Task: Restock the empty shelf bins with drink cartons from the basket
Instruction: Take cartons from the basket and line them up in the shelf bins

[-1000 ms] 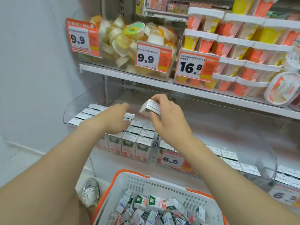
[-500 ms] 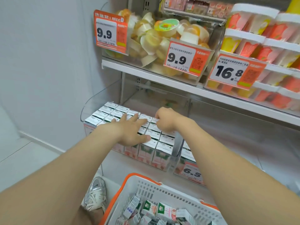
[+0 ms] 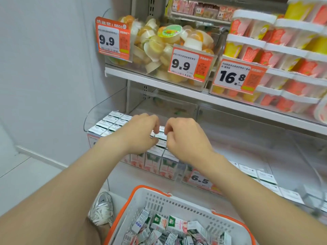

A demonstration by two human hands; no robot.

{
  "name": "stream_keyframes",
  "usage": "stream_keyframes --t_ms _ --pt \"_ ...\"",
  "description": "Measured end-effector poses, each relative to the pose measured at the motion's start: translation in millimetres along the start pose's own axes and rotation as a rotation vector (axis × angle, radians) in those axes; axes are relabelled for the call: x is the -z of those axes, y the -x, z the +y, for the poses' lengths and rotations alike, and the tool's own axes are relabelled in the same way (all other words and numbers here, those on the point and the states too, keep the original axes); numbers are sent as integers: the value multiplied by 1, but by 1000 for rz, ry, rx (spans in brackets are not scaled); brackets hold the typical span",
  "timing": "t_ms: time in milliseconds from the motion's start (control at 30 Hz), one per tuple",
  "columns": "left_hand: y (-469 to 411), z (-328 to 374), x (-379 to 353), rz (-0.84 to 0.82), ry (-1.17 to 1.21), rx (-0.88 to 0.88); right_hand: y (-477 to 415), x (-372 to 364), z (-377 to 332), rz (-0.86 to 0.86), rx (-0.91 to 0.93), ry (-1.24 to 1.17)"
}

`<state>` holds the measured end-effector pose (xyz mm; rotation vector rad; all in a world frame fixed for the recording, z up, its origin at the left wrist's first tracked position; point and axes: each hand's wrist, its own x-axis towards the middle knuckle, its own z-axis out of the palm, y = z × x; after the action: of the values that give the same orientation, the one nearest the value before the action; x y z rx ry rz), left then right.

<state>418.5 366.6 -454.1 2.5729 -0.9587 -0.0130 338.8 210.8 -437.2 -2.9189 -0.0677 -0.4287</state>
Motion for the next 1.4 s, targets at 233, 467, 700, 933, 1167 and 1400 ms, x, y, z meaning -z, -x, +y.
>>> stream_keyframes --t_ms 233,467,700,933,1167,1400 --pt "45 54 -29 -408 -73 -57 90 -1 -5 -470 112 96" --pt "55 68 -145 -810 -326 -10 152 -39 17 -865 70 209" --pt "84 33 -240 -656 -268 230 158 -71 66 -909 -31 231" --pt "99 22 -337 -605 -38 182 175 -108 113 -1036 -146 222" --pt "67 53 -388 -478 -76 -15 194 -127 145 -1105 -236 223" --pt "56 67 -425 -491 -27 -19 214 -149 149 -1179 -239 241"
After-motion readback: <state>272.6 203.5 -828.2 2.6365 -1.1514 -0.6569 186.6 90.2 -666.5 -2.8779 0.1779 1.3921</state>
